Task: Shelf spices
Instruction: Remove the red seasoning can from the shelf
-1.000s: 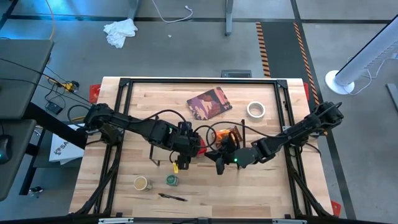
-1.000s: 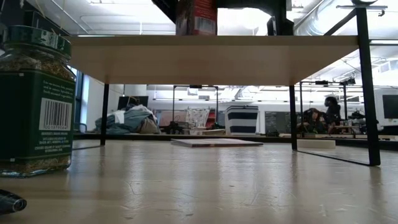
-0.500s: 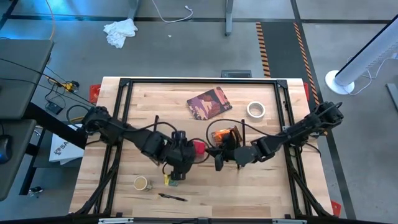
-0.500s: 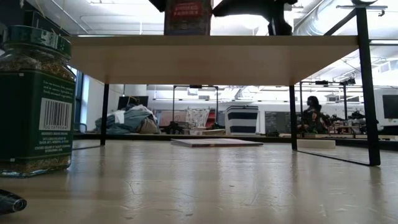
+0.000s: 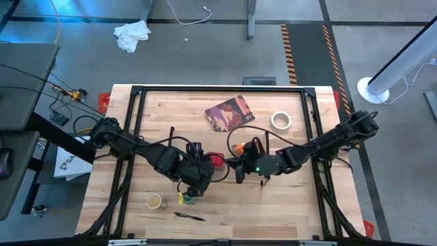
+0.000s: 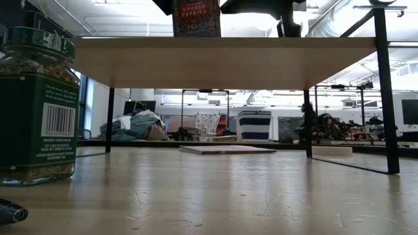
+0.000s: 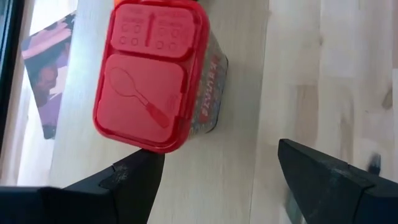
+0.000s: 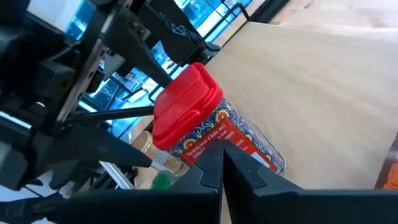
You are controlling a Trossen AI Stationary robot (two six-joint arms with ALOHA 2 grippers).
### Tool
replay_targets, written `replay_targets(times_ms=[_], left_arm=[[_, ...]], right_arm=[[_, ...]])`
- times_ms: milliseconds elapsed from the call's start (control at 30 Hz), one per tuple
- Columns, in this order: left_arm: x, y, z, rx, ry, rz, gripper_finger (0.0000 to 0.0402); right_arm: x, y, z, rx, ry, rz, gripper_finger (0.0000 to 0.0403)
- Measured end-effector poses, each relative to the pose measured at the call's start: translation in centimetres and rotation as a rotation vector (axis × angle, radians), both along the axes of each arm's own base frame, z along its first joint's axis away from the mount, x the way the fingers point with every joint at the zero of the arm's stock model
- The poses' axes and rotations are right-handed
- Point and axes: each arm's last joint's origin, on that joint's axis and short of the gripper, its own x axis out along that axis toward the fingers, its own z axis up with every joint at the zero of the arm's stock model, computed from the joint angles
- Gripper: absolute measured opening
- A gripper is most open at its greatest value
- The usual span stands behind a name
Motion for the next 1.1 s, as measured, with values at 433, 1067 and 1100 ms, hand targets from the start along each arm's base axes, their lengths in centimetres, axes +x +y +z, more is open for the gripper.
replay_targets(times_ms=[433,1067,1100], left_arm=[[-0.5,0.3,-0.2,0.048,0.051,0.006,0.0310],[0.1,2.6,1.3,0.200,0.094,-0.150,0.0310],[0.4,3.0,1.4,0.193,0.087,-0.159,0.0310]], right_arm=[[-0.3,-0.1,-0.5,-0.027,0.066,0.004,0.0000],[-4.1,-2.0,3.3,-0.129,0.101,-0.052,0.0000],[-4.6,-2.2,3.7,-0.132,0.101,-0.060,0.0000]])
